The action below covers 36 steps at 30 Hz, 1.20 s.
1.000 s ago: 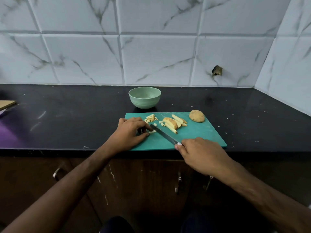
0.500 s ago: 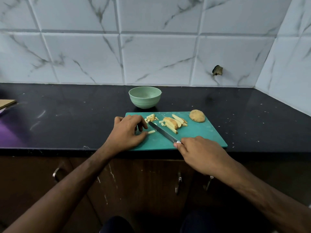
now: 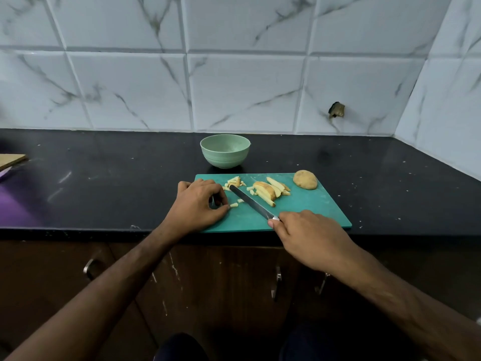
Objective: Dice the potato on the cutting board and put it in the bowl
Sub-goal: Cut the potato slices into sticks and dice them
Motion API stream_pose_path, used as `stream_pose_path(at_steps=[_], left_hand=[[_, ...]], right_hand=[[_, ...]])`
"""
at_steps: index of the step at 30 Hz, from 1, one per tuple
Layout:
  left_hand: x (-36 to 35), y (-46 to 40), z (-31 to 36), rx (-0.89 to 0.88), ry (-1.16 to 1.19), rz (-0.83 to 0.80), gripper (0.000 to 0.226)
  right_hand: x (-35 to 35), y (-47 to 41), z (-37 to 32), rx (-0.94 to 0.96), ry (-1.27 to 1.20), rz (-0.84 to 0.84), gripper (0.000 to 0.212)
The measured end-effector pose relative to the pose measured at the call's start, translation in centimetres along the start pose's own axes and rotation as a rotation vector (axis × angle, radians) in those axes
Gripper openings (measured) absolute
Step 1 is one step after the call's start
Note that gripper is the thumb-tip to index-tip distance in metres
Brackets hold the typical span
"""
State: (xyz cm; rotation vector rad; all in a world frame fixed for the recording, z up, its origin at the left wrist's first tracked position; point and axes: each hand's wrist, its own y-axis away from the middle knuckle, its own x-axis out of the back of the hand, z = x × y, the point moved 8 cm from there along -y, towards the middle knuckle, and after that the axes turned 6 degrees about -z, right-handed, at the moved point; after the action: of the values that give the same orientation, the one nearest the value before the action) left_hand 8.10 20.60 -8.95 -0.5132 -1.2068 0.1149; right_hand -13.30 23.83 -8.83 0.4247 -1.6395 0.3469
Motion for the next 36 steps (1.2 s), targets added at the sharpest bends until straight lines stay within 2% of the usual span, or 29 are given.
stream_pose_path(at_steps=[8, 15, 22, 27, 30, 33, 36], left_hand=[[-0.3, -0.1, -0.2, 0.009, 0.038, -0.031, 0.012], [-0.1, -0.1, -0.1, 0.006, 0.033, -0.012, 0.016], [-0.3, -0.2, -0.3, -0.005, 0.041, -0.028, 0.01], [-0.4, 0.0, -0.4, 0.0, 0.048, -0.046, 0.011], [-0.4, -0.1, -0.4, 0.011, 0.04, -0.045, 0.012], [-0.6, -0.2, -0.3, 0.002, 0.03, -0.056, 0.011], [-0.7, -0.3, 0.4, -0.087, -0.027, -0.063, 0.007]], right_hand=[[-1.7, 0.2, -1.2, 0.029, 0.002, -0.003, 0.039], [-0.2, -0.2, -0.6, 0.007, -0.017, -0.006, 0.039], [-1.6, 0.9, -1.4, 0.027, -0.016, 0.003, 0.041], [-1.2, -0.4, -1.3, 0.02, -0.058, -0.075, 0.042], [0.1, -0.6, 0.4, -0.003, -0.192, -0.134, 0.042], [1.3, -1.1, 2.6, 0.004, -0.47, -0.14, 0.044], [2.1, -3.3, 4.4, 0.085, -0.745, -0.089, 0.043]])
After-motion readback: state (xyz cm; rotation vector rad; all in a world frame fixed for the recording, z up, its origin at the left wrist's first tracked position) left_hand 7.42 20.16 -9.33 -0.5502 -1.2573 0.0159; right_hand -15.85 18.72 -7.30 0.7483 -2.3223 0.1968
